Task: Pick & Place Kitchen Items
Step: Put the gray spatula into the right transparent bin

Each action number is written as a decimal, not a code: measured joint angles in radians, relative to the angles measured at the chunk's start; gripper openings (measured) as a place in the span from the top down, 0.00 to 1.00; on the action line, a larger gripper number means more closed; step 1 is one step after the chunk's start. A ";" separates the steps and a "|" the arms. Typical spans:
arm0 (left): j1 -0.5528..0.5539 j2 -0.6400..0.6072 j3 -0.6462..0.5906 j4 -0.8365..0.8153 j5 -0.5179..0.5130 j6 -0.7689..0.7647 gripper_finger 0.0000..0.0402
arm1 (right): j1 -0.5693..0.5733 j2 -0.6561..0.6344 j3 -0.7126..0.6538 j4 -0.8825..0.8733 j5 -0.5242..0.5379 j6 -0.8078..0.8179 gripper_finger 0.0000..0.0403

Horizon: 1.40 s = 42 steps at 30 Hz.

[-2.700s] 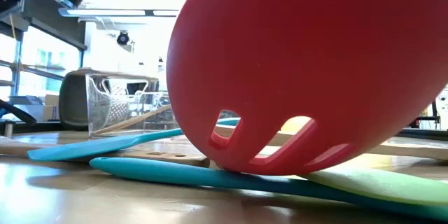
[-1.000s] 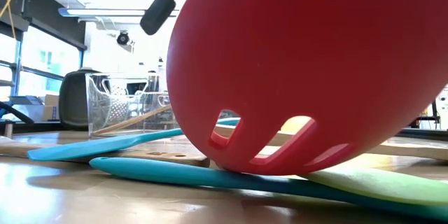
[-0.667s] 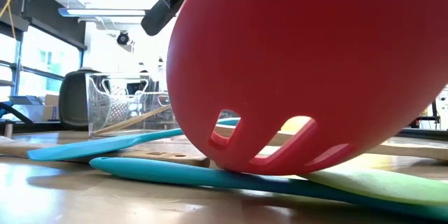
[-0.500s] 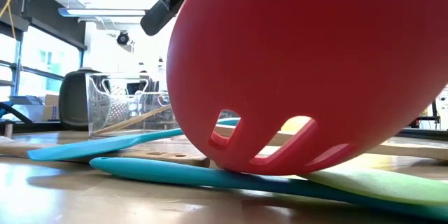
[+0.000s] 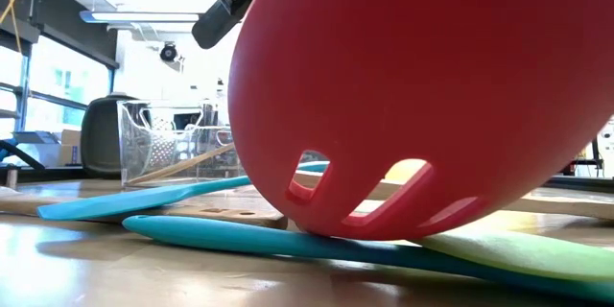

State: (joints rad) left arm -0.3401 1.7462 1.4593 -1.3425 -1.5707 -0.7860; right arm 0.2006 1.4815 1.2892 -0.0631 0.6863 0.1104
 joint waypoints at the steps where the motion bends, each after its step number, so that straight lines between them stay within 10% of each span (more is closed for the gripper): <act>1: 0.000 0.000 0.000 0.000 0.000 0.000 0.84 | -0.004 0.000 0.000 0.001 -0.013 0.000 0.56; 23: 0.000 -0.001 0.000 -0.002 0.001 0.004 0.84 | -0.007 0.000 0.000 0.095 -0.063 -0.116 0.58; 36: 0.000 -0.001 0.000 -0.002 -0.001 0.005 0.84 | -0.008 0.000 0.000 0.091 -0.107 -0.142 0.95; 42: 0.000 -0.001 0.000 0.001 -0.005 0.018 0.84 | -0.008 0.000 0.000 0.084 -0.114 -0.151 0.97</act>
State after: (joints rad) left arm -0.3405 1.7454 1.4593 -1.3416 -1.5753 -0.7677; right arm 0.1925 1.4811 1.2892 0.0212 0.5720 -0.0409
